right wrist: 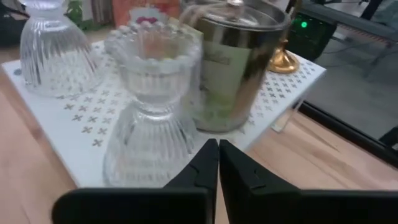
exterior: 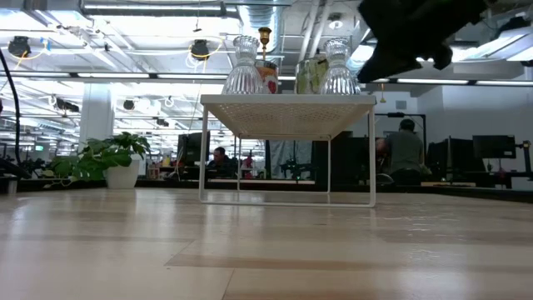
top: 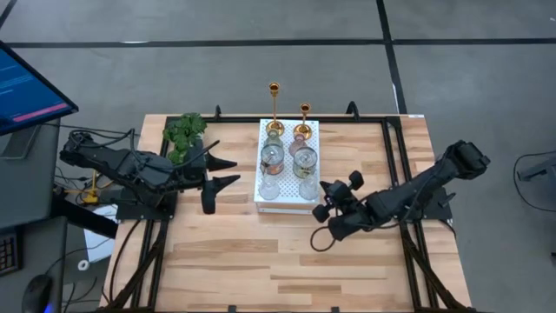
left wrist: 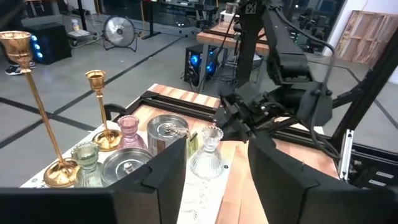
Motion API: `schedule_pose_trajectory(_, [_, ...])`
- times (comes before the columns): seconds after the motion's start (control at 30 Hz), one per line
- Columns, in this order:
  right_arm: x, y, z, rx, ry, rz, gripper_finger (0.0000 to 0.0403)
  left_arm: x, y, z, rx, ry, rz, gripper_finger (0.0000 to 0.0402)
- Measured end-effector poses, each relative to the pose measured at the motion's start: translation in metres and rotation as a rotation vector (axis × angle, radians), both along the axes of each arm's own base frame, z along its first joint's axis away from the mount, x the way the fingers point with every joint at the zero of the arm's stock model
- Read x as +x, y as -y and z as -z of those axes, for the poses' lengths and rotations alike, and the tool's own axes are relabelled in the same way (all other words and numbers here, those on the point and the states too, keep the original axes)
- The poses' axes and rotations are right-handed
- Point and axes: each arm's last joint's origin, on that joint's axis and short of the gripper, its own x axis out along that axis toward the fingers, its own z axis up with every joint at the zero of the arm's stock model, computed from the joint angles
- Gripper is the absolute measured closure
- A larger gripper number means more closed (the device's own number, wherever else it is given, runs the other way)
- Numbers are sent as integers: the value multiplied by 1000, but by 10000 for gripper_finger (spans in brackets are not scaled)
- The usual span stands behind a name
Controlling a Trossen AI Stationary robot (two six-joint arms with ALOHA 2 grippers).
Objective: Pick & Place candle stick holders
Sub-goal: Put the transparent glass candle holder on the shelf, then return to Home Position
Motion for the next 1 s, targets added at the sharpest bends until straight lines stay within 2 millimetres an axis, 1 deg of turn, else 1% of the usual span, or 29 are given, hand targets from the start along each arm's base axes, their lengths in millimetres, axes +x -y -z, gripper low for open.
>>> schedule_pose_trajectory(0.23, [10,2,-4,12,-24,-63,397,0,0,0,-1,0,12,231])
schedule_pose_trajectory(0.37, [13,5,-5,2,-32,-69,402,0,0,0,-1,0,11,231])
schedule_pose_trajectory(0.5, [14,8,-5,-2,-38,-62,400,0,0,0,-1,0,12,232])
schedule_pose_trajectory(0.57, [10,7,-9,0,-28,-73,401,0,0,0,-1,0,11,232])
schedule_pose_trajectory(0.67, [0,3,-29,-10,-3,-114,402,-3,-1,-1,-2,5,13,235])
schedule_pose_trajectory(0.77, [-17,1,-61,-43,42,-153,402,-18,-8,-5,-15,37,14,254])
schedule_pose_trajectory(0.87, [-38,9,-94,-67,91,-186,402,-38,-17,-8,-23,67,11,298])
schedule_pose_trajectory(1.0, [-72,33,-131,-68,161,-242,403,-61,-27,-11,25,105,32,381])
